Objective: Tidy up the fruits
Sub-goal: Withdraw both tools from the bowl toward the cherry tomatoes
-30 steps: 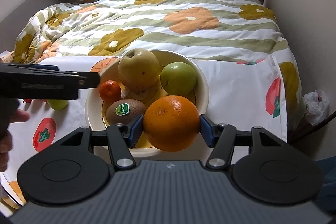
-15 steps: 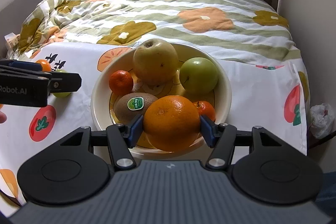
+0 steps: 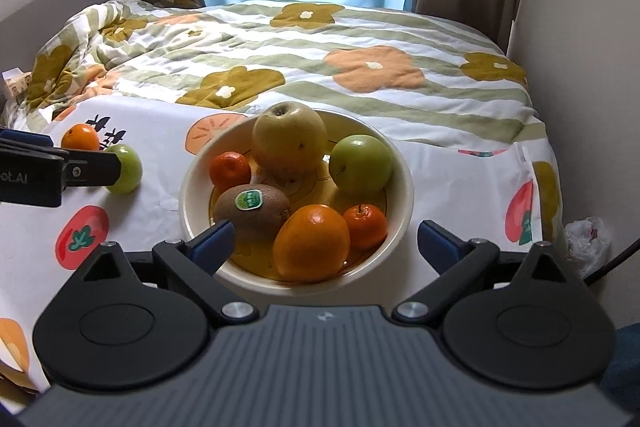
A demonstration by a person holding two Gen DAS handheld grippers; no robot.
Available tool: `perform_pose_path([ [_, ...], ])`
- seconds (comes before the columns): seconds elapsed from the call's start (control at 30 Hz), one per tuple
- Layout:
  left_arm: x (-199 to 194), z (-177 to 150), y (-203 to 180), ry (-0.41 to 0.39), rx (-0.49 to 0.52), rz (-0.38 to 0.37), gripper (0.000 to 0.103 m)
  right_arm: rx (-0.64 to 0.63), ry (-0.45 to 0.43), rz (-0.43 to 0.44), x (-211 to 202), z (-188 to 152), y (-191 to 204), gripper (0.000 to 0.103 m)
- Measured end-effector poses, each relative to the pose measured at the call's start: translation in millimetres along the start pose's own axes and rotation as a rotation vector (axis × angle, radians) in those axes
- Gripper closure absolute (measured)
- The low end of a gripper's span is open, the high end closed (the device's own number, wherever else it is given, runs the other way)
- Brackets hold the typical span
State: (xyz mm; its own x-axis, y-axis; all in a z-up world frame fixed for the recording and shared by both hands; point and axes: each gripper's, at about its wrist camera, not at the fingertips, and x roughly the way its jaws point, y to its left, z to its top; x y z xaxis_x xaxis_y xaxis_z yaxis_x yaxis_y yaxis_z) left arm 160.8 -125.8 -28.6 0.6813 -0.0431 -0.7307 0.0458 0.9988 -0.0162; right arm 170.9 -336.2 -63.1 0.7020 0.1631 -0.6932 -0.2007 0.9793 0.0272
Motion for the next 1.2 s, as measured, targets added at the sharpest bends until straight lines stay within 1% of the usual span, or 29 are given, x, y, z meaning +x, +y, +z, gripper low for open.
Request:
perform_pose_path([
  [0.23, -35, -11, 18, -0.056, -0.062, 0.053, 0.003, -0.032, -0.031, 0.040, -19, 4, 19, 0.000],
  [0.5, -71, -28, 55, -0.105, -0.162, 0.187, 0.003, -0.057, -0.060, 0.140, -32, 16, 49, 0.000],
  [0.67, -94, -30, 82, -0.152, -0.200, 0.248, 0.003, -0.082, -0.081, 0.187, -40, 28, 77, 0.000],
  [0.73, -100, -28, 93, -0.169, -0.205, 0.258, 0.003, -0.082, -0.089, 0.198, -45, 33, 88, 0.000],
  [0.9, -109, -20, 122, -0.201, -0.182, 0.280, 0.003, -0.059, -0.090, 0.219, -50, 47, 114, 0.000],
  [1.07, -96, -13, 155, -0.182, -0.153, 0.261, 0.003, -0.069, -0.074, 0.213, -39, 56, 148, 0.000],
  [1.2, -77, -9, 179, -0.150, -0.110, 0.236, 0.003, -0.075, -0.054, 0.209, -23, 63, 171, 0.000],
])
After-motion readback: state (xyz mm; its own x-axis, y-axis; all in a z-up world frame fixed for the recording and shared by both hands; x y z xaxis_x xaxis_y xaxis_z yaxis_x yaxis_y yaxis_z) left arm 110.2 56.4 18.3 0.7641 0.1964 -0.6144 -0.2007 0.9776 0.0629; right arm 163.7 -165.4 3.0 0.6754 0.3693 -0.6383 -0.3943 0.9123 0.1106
